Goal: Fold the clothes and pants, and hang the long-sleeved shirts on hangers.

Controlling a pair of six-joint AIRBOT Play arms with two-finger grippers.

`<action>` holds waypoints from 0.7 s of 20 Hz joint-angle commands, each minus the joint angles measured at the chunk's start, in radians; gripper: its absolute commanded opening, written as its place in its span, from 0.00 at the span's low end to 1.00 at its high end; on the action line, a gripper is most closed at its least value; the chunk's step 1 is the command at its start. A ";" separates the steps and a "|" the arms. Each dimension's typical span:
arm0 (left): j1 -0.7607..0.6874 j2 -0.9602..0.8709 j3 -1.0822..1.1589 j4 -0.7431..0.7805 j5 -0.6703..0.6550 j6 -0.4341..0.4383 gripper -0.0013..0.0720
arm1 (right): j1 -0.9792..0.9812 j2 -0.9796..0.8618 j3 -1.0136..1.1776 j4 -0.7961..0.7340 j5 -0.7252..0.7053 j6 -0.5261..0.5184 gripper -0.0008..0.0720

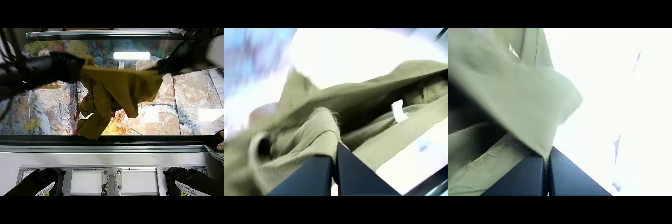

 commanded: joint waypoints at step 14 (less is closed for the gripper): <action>-0.137 0.045 -0.766 -0.118 -0.075 -0.131 0.04 | 0.055 0.263 -0.717 0.094 0.134 0.208 0.03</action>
